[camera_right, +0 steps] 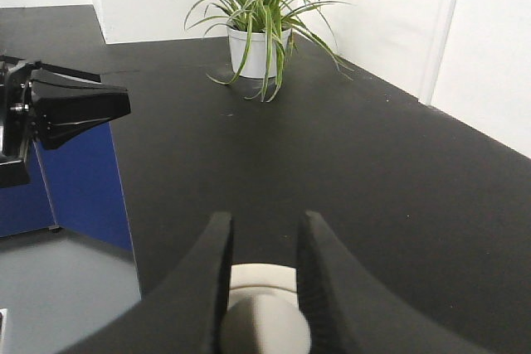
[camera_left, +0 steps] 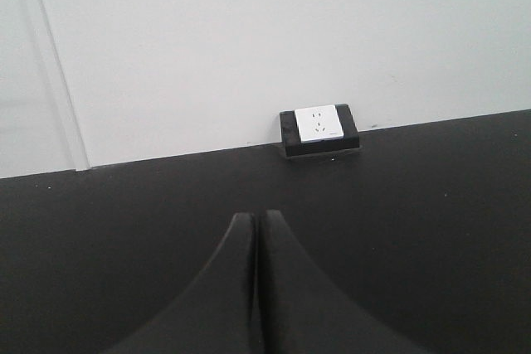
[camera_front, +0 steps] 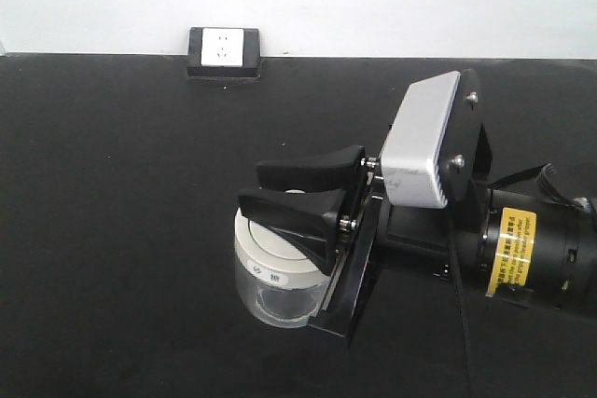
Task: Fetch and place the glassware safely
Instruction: 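Extend the right gripper forward and lower the jar toward the bench top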
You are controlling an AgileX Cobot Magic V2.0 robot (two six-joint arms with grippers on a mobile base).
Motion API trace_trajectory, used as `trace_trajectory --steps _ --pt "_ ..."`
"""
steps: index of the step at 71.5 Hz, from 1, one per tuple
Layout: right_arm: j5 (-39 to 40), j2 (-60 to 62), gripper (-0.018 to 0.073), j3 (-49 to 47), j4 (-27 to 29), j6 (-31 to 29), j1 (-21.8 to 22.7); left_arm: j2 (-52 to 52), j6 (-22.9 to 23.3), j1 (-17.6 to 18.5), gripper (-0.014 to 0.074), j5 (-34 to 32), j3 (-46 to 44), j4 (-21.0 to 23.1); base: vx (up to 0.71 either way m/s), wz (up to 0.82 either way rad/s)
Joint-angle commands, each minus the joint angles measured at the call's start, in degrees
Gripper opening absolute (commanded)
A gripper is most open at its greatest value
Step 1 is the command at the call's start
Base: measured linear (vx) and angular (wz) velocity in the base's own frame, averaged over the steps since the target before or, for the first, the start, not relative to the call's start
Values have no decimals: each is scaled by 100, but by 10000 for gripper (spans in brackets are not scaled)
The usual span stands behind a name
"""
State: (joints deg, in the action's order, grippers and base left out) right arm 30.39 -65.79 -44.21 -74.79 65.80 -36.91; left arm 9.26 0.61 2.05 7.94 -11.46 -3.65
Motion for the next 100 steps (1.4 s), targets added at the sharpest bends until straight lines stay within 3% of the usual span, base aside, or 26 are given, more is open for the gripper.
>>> trace_trajectory --steps 1,56,68,80,88,100 --pt "207 134 -1 -174 248 -32 4 75 51 -4 -7 -400 -165 35 0 0" --pt "194 134 -1 -174 267 30 4 75 51 -4 -7 -400 -165 35 0 0" --pt "-535 134 -1 -174 764 143 4 75 51 -4 -7 -400 -165 35 0 0" --pt "-997 115 -1 -174 866 -100 37 75 51 -4 -7 -400 -165 35 0 0" --pt "-756 1 -1 -174 1049 -50 410 75 51 -4 -7 -400 -165 35 0 0" --pt "380 -300 -1 -174 1413 120 1467 75 51 -4 -7 -400 -165 35 0 0"
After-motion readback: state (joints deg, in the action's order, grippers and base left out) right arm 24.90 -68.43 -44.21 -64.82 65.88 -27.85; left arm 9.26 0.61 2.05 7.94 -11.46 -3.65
